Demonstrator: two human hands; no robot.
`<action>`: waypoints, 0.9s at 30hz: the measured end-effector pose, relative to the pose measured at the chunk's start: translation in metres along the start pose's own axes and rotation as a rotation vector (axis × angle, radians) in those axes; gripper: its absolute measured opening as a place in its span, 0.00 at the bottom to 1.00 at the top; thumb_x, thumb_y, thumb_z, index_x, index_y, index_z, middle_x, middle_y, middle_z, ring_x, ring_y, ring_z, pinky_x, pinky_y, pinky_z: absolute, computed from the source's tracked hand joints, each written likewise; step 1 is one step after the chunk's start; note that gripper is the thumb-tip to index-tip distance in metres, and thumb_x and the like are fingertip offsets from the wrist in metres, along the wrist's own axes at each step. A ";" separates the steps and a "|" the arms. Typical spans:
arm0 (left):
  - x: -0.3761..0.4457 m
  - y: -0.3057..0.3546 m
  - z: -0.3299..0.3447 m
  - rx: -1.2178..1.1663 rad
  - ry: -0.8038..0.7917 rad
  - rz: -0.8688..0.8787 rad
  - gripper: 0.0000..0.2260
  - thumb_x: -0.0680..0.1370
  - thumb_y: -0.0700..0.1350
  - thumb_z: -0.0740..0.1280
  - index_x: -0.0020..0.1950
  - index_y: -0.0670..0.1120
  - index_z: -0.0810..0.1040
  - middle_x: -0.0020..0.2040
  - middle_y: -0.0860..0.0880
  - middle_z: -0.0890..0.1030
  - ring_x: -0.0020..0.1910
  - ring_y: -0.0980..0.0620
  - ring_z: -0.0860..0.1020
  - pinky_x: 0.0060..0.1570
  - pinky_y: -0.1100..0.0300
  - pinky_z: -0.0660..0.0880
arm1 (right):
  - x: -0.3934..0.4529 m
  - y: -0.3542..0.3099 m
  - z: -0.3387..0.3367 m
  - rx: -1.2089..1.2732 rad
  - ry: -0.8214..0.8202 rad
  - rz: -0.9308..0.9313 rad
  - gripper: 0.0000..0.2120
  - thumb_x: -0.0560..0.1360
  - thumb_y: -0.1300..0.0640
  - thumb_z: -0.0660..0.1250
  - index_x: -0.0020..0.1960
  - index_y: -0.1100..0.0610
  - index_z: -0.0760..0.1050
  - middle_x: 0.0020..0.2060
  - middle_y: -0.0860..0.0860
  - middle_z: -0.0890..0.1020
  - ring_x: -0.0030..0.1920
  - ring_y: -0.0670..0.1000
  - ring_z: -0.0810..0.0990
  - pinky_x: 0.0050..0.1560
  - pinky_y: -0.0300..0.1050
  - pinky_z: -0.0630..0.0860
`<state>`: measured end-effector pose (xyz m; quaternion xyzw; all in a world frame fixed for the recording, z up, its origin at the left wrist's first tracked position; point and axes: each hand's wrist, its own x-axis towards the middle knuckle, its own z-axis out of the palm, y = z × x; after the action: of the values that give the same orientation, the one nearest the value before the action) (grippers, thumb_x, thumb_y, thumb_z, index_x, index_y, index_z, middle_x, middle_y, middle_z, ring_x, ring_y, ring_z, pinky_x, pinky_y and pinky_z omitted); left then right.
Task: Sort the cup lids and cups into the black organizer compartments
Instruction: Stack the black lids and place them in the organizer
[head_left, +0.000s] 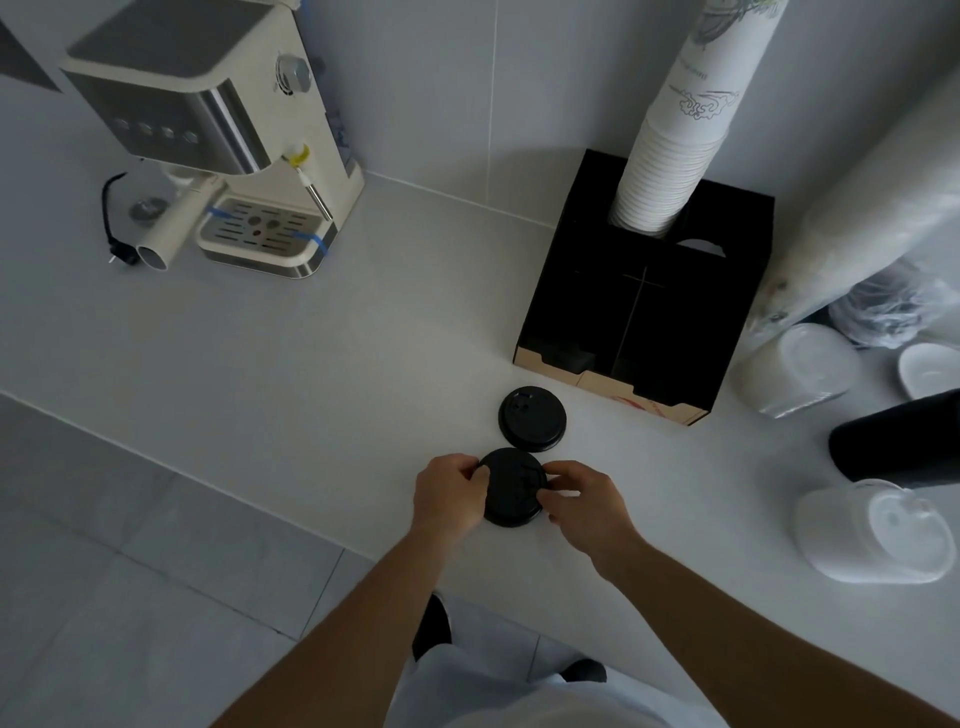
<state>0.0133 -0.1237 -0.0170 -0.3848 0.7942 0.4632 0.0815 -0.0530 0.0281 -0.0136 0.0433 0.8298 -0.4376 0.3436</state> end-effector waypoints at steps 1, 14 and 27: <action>0.000 0.001 0.000 0.013 -0.005 0.004 0.13 0.77 0.45 0.64 0.40 0.37 0.80 0.39 0.39 0.83 0.38 0.43 0.80 0.37 0.58 0.72 | 0.000 0.000 0.001 -0.021 0.010 0.014 0.10 0.74 0.59 0.70 0.53 0.49 0.79 0.48 0.49 0.84 0.46 0.54 0.83 0.44 0.44 0.79; -0.008 0.005 -0.005 -0.541 -0.202 -0.338 0.05 0.73 0.39 0.72 0.38 0.40 0.80 0.43 0.38 0.82 0.43 0.43 0.82 0.43 0.52 0.82 | -0.013 -0.007 -0.006 0.229 -0.069 0.162 0.12 0.72 0.65 0.72 0.53 0.54 0.80 0.42 0.54 0.81 0.44 0.53 0.79 0.51 0.53 0.79; 0.004 0.028 -0.020 -0.562 -0.322 -0.153 0.15 0.73 0.44 0.73 0.59 0.49 0.80 0.47 0.49 0.84 0.45 0.50 0.81 0.49 0.57 0.77 | 0.013 -0.057 -0.059 0.131 -0.306 -0.015 0.19 0.75 0.64 0.70 0.62 0.50 0.77 0.58 0.52 0.80 0.57 0.56 0.80 0.52 0.54 0.82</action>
<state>-0.0045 -0.1345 0.0112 -0.3724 0.5813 0.7115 0.1313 -0.1156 0.0342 0.0408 -0.0079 0.7377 -0.4951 0.4590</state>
